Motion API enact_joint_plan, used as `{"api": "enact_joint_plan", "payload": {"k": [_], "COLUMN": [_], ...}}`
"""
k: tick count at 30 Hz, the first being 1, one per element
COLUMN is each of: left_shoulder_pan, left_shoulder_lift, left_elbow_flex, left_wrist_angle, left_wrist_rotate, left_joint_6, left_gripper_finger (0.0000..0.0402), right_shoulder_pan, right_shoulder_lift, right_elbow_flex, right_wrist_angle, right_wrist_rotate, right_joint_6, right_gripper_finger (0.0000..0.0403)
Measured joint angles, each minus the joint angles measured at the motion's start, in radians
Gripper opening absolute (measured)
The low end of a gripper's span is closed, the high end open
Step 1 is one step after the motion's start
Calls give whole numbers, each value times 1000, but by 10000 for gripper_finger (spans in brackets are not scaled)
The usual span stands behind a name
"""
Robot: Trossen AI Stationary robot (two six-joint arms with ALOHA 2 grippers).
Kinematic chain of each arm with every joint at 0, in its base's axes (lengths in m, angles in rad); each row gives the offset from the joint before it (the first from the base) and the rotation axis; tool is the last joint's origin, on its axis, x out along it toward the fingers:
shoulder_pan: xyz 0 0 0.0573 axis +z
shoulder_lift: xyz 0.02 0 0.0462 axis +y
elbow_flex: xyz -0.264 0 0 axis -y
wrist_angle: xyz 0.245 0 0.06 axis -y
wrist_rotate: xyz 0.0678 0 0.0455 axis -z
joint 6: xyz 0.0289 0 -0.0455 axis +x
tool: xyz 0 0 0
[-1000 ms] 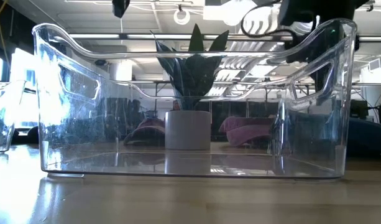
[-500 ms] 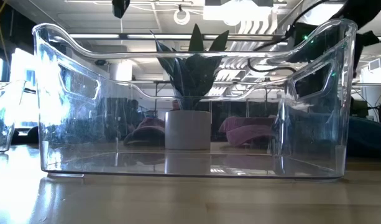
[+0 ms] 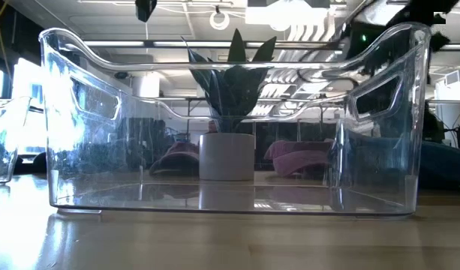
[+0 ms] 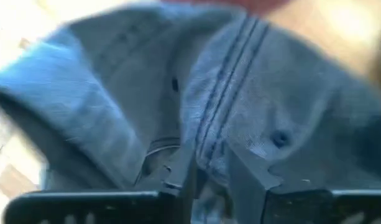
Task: Pick & Place hat
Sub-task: Put the bottom blue cap into the left transparent bin
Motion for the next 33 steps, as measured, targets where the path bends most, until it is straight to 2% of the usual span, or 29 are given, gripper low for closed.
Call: {"api": "enact_joint_plan", "payload": {"k": [4,6,9,13,16,20,25,29,33], "left_shoulder_pan": [0,0,0,0,0,0,0,0,0], "left_shoulder_lift": [0,0,0,0,0,0,0,0,0], "left_elbow_flex": [0,0,0,0,0,0,0,0,0], "left_wrist_angle": [1,3,3,2,1,2,1,0,0], "left_wrist_rotate": [0,0,6,25,26,24,19,19,19], "left_joint_6": [0,0,0,-2,-2,-2,0,1,5], "left_gripper_finger": [0,0,0,0,0,0,0,0,0], "right_shoulder_pan": [21,28,31,30,31,42,85,99,110], "right_shoulder_lift": [48,56,42,-13,-57,-102,-54,62,171], "right_elbow_flex": [-96,-109,-87,11,77,122,122,122,121], "right_wrist_angle": [158,219,208,74,-37,37,171,261,262], "right_wrist_rotate": [71,89,91,66,12,-101,-15,32,59], "right_joint_6": [82,90,69,42,0,-48,-177,-220,-237], "right_gripper_finger": [11,8,29,65,107,177,246,250,200]}}
